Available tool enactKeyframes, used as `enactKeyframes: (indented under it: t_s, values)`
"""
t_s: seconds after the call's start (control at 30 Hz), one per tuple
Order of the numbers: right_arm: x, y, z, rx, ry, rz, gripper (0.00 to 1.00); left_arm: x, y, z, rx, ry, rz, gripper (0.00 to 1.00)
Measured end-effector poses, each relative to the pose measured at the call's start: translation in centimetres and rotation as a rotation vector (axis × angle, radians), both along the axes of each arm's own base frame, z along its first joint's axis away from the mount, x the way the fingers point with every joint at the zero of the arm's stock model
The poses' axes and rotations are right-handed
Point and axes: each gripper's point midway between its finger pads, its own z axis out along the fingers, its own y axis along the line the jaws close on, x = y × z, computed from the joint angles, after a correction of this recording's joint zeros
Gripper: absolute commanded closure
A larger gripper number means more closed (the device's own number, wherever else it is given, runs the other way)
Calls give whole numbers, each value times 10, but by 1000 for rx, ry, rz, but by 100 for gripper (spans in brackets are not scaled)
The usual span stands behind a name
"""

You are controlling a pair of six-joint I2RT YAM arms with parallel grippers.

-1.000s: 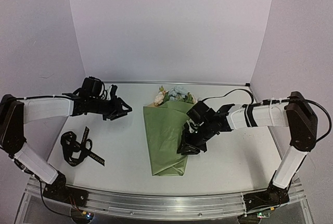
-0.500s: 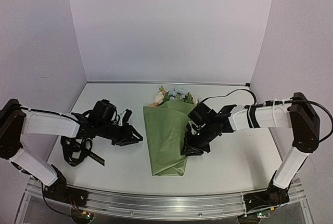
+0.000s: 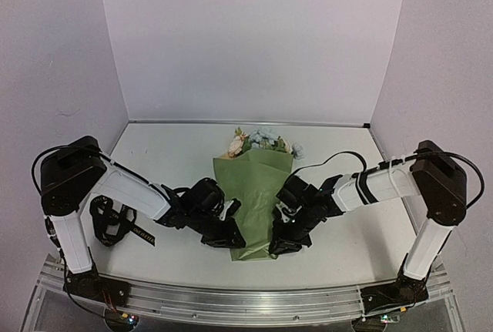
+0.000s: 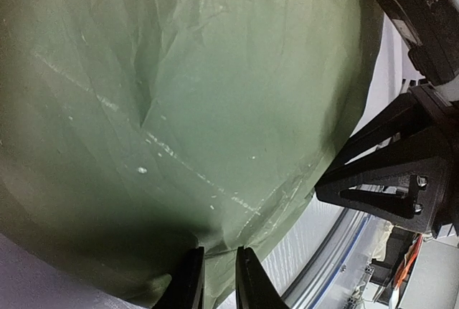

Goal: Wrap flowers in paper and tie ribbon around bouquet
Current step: Press the fold line of the folded wrapping paper, then pick up the ribbon from the corner of the board.

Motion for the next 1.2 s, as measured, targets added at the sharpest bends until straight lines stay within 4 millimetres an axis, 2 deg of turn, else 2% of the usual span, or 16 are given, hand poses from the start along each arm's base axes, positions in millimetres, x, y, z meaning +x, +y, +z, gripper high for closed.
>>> enactKeyframes:
  t_s: [0.23,0.33,0.47,0.67,0.77,0.83,0.9,1.0,1.1,1.13,1.2]
  values:
    - [-5,-6,2,18,-8,2,83,13,0,6,47,-44,49,75]
    - [-9,-12,14,33,-22,5,81,19,6,16,62,-76,79,73]
    - [-7,-10,38,86,-71,14,78,27,14,33,76,-132,122,69]
    - [-1,-15,51,85,-145,30,63,41,31,52,104,-196,174,63]
    - [3,-23,57,60,-198,39,58,57,44,68,81,-224,219,63]
    - [7,-28,63,48,-242,44,56,71,57,76,60,-240,270,62]
    - [9,-31,68,39,-269,46,55,83,74,75,50,-246,322,62]
    - [13,-33,74,35,-299,52,54,97,111,52,86,-218,431,59]
    - [12,-36,77,28,-310,67,53,101,160,18,184,-181,574,54]
    - [10,-39,78,21,-308,74,53,99,175,11,220,-178,620,53]
    - [6,-44,79,9,-304,87,52,95,200,11,278,-189,708,50]
